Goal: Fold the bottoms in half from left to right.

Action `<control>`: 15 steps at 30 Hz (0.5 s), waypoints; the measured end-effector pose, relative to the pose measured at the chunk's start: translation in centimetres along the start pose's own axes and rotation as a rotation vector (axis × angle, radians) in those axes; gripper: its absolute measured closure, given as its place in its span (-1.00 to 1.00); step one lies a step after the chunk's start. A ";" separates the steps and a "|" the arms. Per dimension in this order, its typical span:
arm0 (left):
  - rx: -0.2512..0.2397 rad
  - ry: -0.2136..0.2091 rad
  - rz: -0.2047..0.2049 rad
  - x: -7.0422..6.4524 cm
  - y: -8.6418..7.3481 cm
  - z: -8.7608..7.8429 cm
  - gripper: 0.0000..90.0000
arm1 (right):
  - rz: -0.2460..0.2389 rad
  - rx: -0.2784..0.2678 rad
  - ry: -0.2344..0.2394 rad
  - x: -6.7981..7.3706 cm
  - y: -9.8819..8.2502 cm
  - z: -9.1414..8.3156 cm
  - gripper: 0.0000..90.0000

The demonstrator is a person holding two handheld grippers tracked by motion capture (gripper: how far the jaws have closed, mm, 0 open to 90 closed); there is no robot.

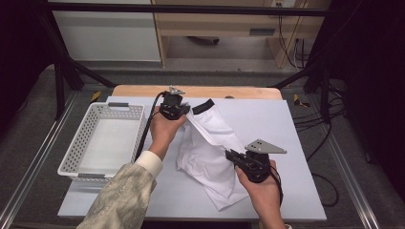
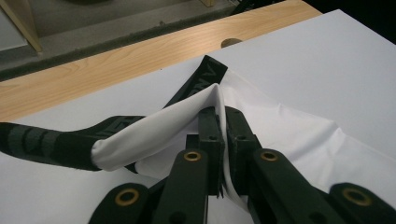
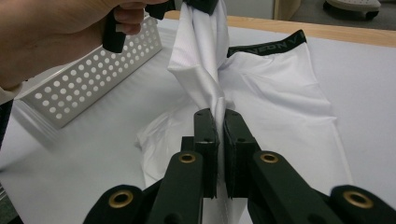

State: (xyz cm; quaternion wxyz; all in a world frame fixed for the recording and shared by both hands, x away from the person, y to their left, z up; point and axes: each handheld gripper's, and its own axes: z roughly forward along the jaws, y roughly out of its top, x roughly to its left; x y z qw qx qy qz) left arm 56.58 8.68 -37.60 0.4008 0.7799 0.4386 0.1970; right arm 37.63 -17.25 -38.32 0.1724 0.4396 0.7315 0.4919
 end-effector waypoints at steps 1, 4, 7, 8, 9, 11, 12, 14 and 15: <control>-0.005 0.002 0.003 -0.2 0.0 0.0 0.93 | 0.000 -0.001 -0.003 0.0 -0.1 -0.1 0.91; -0.005 0.002 0.010 -0.5 0.1 0.2 0.93 | 0.005 -0.002 -0.013 -0.2 -0.5 -0.3 0.91; -0.002 -0.003 0.012 -0.8 0.2 0.4 0.93 | 0.016 -0.006 -0.030 -0.7 -0.8 -0.4 0.91; -0.003 -0.004 0.013 -0.9 0.2 0.5 0.93 | 0.021 -0.007 -0.032 -0.9 -0.9 -0.5 0.91; -0.004 -0.005 0.013 -0.9 0.2 0.6 0.93 | 0.027 -0.008 -0.033 -1.1 -1.0 -0.5 0.91; -0.001 -0.010 0.013 -1.0 0.2 0.8 0.93 | 0.036 -0.011 -0.038 -1.3 -1.2 -0.6 0.91; -0.002 -0.012 0.008 -1.1 0.3 0.9 0.93 | 0.038 -0.009 -0.037 -1.4 -1.3 -0.6 0.91; 0.001 -0.021 0.001 -1.1 0.3 1.2 0.93 | 0.036 -0.006 -0.042 -1.5 -1.4 -0.7 0.91; 0.000 -0.024 -0.003 -1.2 0.3 1.3 0.93 | 0.037 -0.005 -0.045 -1.5 -1.5 -0.7 0.91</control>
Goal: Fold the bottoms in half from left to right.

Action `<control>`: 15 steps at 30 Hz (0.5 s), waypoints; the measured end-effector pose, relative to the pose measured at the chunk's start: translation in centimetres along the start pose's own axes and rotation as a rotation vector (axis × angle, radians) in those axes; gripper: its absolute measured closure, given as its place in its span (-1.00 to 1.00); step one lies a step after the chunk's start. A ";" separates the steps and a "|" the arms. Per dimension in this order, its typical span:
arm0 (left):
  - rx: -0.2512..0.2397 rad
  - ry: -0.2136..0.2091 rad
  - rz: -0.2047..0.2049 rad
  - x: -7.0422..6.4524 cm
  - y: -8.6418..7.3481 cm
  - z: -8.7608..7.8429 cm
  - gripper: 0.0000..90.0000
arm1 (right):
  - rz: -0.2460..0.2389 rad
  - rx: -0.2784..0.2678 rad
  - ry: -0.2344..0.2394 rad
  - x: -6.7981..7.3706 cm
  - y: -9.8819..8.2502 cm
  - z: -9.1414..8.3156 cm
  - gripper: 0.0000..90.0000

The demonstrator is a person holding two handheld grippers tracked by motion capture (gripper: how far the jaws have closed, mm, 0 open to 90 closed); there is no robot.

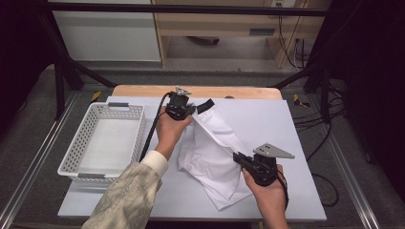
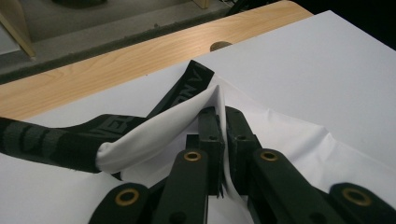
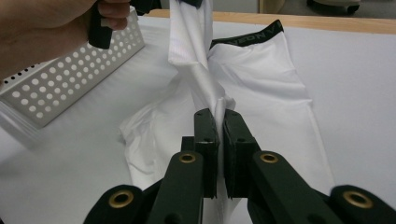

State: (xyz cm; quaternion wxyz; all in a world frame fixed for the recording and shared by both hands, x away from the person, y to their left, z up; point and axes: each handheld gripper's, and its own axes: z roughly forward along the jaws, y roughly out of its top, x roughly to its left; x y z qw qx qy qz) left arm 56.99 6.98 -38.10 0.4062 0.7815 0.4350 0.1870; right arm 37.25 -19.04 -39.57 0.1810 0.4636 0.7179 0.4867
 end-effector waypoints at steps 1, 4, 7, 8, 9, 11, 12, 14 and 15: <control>0.000 -0.005 -0.002 -0.1 0.0 0.1 0.93 | 0.001 -0.001 0.000 -0.1 -0.1 -0.1 0.91; -0.001 -0.013 -0.004 -0.5 0.2 0.4 0.93 | 0.012 -0.007 -0.005 -0.3 -0.2 -0.4 0.92; 0.002 -0.016 0.004 -1.0 0.4 0.9 0.93 | 0.019 -0.012 -0.015 -0.7 -0.3 -0.6 0.92; 0.002 -0.016 0.003 -1.2 0.5 1.1 0.93 | 0.024 -0.013 -0.017 -0.8 -0.3 -0.7 0.91; 0.004 -0.016 0.006 -1.4 0.6 1.3 0.93 | 0.032 -0.012 -0.019 -1.0 -0.4 -0.7 0.91; 0.007 -0.016 0.009 -1.7 0.7 1.7 0.93 | 0.037 -0.008 -0.022 -1.2 -0.6 -0.6 0.91; 0.007 -0.014 0.010 -1.8 0.8 1.9 0.93 | 0.037 -0.007 -0.026 -1.3 -0.7 -0.5 0.91; 0.006 -0.013 0.014 -1.9 0.7 2.5 0.91 | 0.049 0.001 -0.032 -1.7 -1.0 -0.3 0.90; 0.007 -0.010 0.011 -2.0 0.7 2.8 0.84 | 0.057 0.006 -0.037 -1.9 -1.2 0.0 0.89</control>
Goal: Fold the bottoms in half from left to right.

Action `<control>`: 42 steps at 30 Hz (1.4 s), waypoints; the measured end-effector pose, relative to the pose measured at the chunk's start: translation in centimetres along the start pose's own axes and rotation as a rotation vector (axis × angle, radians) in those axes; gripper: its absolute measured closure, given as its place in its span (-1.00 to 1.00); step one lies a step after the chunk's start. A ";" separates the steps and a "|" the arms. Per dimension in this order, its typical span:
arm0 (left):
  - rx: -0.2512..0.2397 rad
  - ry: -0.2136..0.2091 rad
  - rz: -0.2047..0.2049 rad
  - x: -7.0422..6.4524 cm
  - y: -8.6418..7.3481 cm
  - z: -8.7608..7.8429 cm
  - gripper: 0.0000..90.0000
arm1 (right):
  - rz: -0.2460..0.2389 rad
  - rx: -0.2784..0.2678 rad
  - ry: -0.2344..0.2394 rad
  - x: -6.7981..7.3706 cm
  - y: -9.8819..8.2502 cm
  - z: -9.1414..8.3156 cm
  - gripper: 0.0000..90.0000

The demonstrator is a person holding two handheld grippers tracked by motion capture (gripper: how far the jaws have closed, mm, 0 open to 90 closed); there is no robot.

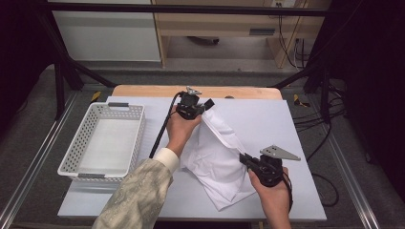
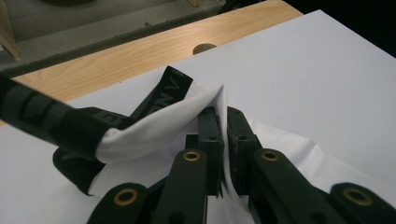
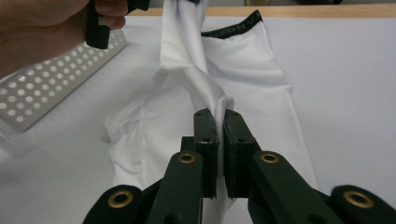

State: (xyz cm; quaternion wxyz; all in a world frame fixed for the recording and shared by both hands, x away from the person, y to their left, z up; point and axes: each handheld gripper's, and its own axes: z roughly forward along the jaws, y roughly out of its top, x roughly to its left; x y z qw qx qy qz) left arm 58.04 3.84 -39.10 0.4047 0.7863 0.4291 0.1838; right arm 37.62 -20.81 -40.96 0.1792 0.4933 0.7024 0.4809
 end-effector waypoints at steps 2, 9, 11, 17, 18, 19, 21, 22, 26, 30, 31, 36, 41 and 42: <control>0.002 -0.001 -0.027 -0.1 0.0 0.1 0.57 | 0.018 0.028 -0.020 -0.8 -0.5 0.7 0.87; -0.042 0.036 0.028 -0.5 0.1 -3.4 0.27 | 0.069 0.098 -0.059 -3.3 -2.3 2.0 0.85; -0.051 0.037 0.032 -0.6 -0.3 -4.5 0.24 | 0.084 0.096 -0.061 -3.7 -2.5 1.8 0.83; -0.068 0.008 0.038 -1.5 -3.2 -7.0 0.23 | 0.102 0.118 -0.061 -4.2 -3.2 2.0 0.74; -0.072 0.010 0.048 -1.7 -3.7 -7.3 0.22 | 0.103 0.121 -0.061 -4.3 -3.2 2.0 0.72; -0.070 0.004 0.055 -1.9 -4.2 -7.6 0.22 | 0.104 0.123 -0.061 -4.4 -3.3 2.0 0.70; -0.072 -0.010 0.072 -2.2 -5.1 -8.2 0.22 | 0.106 0.124 -0.063 -4.5 -3.4 1.9 0.70; -0.073 -0.021 0.077 -2.3 -5.5 -8.4 0.22 | 0.105 0.120 -0.066 -4.6 -3.4 1.8 0.72; -0.059 -0.040 0.103 -2.5 -7.3 -9.2 0.22 | 0.106 0.112 -0.072 -4.8 -3.5 1.3 0.92; -0.065 -0.047 0.112 -2.4 -8.9 -10.2 0.20 | 0.096 0.123 -0.096 -5.1 -3.6 1.2 0.95; -0.068 -0.051 0.111 -2.4 -9.3 -10.5 0.19 | 0.092 0.122 -0.108 -5.1 -3.6 1.2 0.92; -0.070 -0.042 0.151 -3.0 -10.9 -11.4 0.17 | 0.040 0.109 -0.118 -3.9 -3.4 1.3 0.63; -0.061 -0.057 0.162 -3.6 -12.3 -12.2 0.13 | 0.008 0.133 -0.141 -3.3 -3.4 2.5 0.46; -0.063 -0.053 0.172 -3.6 -12.6 -12.4 0.13 | 0.014 0.143 -0.145 -3.3 -3.4 2.8 0.48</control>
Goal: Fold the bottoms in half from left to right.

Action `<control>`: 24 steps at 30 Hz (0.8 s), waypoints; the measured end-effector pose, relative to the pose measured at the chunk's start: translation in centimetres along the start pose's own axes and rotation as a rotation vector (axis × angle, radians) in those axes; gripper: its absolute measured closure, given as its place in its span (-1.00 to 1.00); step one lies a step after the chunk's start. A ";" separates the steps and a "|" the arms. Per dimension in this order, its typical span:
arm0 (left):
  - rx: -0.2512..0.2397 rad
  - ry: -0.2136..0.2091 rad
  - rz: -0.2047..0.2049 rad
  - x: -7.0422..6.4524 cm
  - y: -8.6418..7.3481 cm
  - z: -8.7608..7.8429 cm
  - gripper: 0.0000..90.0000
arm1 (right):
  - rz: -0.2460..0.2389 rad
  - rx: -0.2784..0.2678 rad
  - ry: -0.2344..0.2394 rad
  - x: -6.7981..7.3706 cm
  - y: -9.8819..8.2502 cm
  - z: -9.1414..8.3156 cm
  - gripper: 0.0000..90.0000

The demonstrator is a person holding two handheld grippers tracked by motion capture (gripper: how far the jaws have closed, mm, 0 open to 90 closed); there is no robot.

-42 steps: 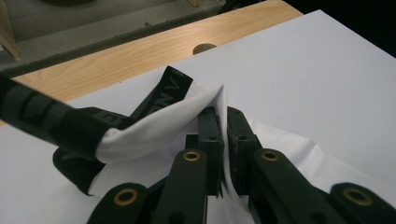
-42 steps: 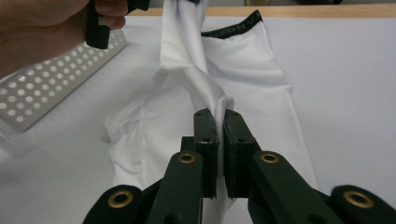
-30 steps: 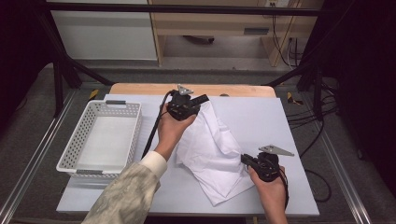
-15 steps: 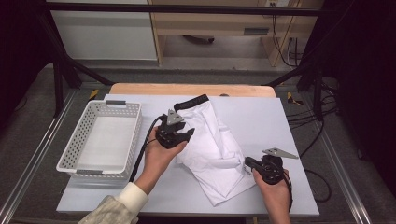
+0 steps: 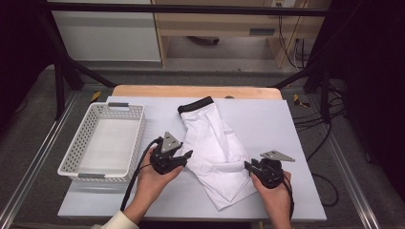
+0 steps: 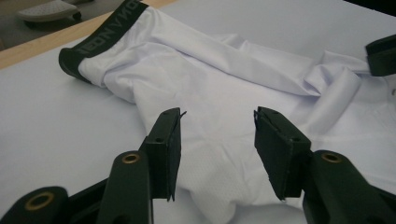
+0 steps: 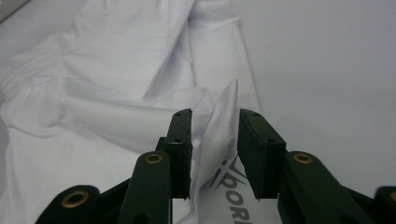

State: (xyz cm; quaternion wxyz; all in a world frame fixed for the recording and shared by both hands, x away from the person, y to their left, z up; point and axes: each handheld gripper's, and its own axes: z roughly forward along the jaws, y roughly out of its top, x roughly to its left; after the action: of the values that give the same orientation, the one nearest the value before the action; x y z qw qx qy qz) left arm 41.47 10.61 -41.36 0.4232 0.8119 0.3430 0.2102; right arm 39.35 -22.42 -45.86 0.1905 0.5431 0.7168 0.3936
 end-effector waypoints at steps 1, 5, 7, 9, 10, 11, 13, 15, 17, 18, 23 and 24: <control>0.004 0.009 0.014 -0.1 -0.2 -0.1 0.13 | -0.005 0.010 -0.013 0.0 0.0 0.2 0.61; 0.015 0.019 0.022 -0.4 -1.1 -0.5 0.12 | 0.021 0.075 -0.064 -0.4 -0.3 0.4 0.94; 0.017 0.031 0.020 -0.5 -1.6 -0.5 0.12 | 0.043 0.077 -0.069 -0.7 -0.5 -0.1 0.94; 0.028 0.037 0.016 -0.4 -1.9 -0.3 0.11 | 0.074 0.069 -0.054 -0.9 -0.8 -0.7 0.94; 0.031 0.039 0.009 -0.3 -2.1 -0.2 0.11 | 0.084 0.066 -0.044 -0.9 -1.0 -1.0 0.94; 0.036 0.042 0.007 -0.3 -2.2 -0.1 0.11 | 0.089 0.060 -0.038 -0.9 -1.1 -1.3 0.94; 0.043 0.042 0.000 -0.2 -2.4 0.2 0.11 | 0.098 0.061 -0.035 -0.9 -1.4 -1.8 0.93; 0.053 0.042 -0.001 -0.2 -2.5 0.5 0.11 | 0.115 0.069 -0.036 -1.3 -1.7 -1.9 0.92; 0.060 0.045 0.004 -0.4 -2.7 0.7 0.11 | 0.139 0.087 -0.029 -1.7 -2.0 -1.9 0.88; 0.068 0.045 0.008 -0.4 -2.8 0.9 0.11 | 0.144 0.094 -0.018 -1.8 -2.2 -2.0 0.83; 0.090 0.042 0.001 -0.6 -3.5 1.2 0.12 | 0.092 0.051 -0.019 -1.3 -2.6 -3.1 0.62; 0.093 0.040 0.002 -0.7 -3.7 1.2 0.11 | 0.085 0.040 -0.027 -1.1 -2.6 -3.4 0.58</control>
State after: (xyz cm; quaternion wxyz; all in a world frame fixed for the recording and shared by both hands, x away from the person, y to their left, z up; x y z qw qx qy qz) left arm 40.35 10.90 -45.13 0.3776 0.8267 0.3599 0.2107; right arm 35.71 -24.91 -45.98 0.1723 0.5820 0.6982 0.3796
